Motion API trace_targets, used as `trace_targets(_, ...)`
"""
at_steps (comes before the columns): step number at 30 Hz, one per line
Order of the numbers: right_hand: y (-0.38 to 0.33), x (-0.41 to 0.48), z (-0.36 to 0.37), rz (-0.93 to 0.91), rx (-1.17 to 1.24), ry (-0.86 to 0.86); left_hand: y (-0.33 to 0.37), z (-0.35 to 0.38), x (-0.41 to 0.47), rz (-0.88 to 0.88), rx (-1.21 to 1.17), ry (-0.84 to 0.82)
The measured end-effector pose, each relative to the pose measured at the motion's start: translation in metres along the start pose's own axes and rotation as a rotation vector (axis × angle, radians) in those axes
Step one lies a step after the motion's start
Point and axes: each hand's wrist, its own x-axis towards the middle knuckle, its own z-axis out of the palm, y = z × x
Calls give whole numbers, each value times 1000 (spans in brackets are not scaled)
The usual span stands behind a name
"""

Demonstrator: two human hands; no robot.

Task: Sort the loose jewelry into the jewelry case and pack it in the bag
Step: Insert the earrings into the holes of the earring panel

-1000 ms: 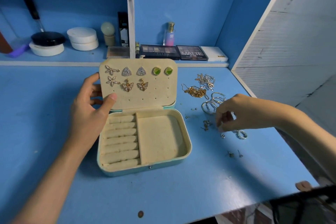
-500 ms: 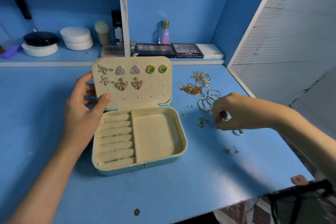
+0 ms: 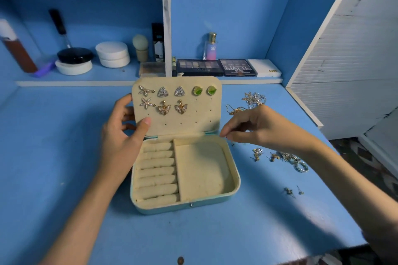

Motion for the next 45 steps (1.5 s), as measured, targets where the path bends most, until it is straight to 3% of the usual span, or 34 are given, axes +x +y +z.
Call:
trace_targets(5,-7,16,20,-32,216,37,1,0,0,-14,-26,12)
trace_targets(14,-21,35,46,-77,451,313,-2,0,1,3,-5,12)
trace_targets(29,-24,34,59,-90,609,376,-2,1,1,9,11,6)
trace_targets(35,-22,33,61,-159,530,351,-1,0,1,6,7,-1)
trace_targets(45,-9,35,65,-204,236,619,-2,-1,0,3,1,-9)
